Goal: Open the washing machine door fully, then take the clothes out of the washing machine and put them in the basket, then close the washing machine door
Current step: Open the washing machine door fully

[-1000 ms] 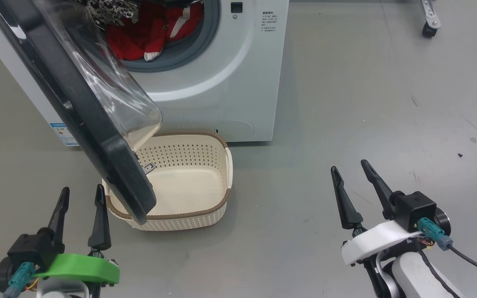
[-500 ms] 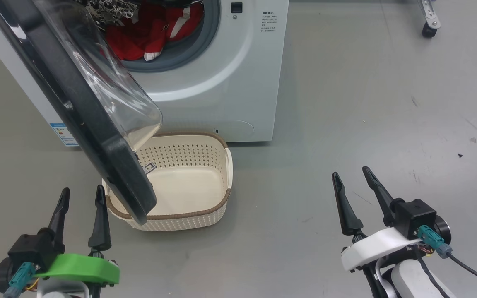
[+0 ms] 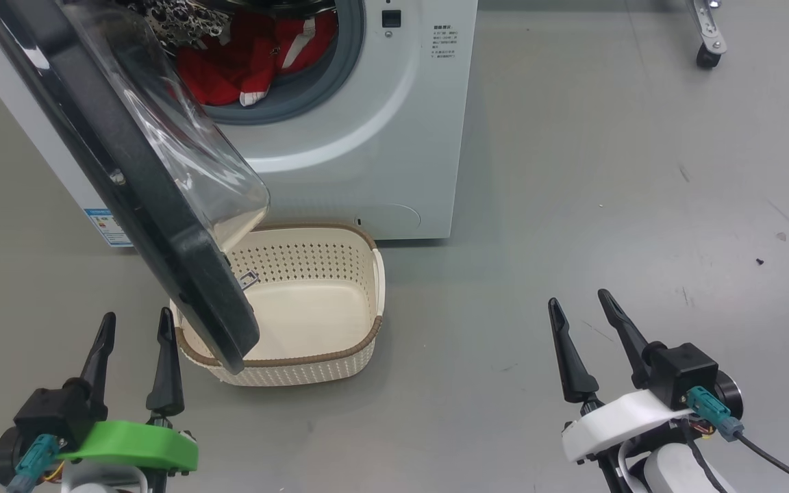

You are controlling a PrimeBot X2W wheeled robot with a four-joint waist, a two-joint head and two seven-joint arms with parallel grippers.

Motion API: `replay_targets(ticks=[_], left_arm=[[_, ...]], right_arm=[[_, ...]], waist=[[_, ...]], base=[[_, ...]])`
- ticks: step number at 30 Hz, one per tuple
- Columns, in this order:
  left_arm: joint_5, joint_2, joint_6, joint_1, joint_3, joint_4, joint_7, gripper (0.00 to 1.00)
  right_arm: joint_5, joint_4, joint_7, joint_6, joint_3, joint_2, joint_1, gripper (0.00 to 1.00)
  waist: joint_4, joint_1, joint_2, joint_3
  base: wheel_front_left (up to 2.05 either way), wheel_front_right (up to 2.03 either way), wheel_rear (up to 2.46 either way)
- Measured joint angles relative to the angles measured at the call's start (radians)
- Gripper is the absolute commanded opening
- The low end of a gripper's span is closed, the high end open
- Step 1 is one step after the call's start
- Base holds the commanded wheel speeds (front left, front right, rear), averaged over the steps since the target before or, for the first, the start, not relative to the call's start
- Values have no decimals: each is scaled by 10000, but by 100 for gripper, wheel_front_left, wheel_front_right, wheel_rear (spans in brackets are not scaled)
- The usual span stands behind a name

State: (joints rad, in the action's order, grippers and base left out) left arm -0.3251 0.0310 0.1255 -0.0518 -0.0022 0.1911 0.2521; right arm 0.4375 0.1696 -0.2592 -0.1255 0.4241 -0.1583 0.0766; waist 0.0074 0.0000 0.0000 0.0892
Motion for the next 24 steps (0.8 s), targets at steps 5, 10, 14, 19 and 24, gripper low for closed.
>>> replay_targets(ticks=[5,10,14,19,24], left_arm=[[0,0,0,1,0,6,0,100],[0,0,0,1,2,10,0,100],[-2,0,0,1,19,10,0,100],[-59,0,0,2,31,10,0,100],[-90,0,0,2,31,8,0,100]], right_arm=[[-6,8,0,8,-63,48,-81,100],[-73,8,0,13,-148,88,-94,100],[-107,6,0,104,-224,105,-111,100],[-180,6,0,134,-299,184,-220,100],[-217,6,0,217,-362,224,-233,100]], waist=[[-8,0,0,-37],[-14,0,0,-57],[-18,0,0,-63],[-18,0,0,-63],[-11,0,0,-53]], base=[[0,0,0],[0,0,0],[0,0,0],[0,0,0],[0,0,0]])
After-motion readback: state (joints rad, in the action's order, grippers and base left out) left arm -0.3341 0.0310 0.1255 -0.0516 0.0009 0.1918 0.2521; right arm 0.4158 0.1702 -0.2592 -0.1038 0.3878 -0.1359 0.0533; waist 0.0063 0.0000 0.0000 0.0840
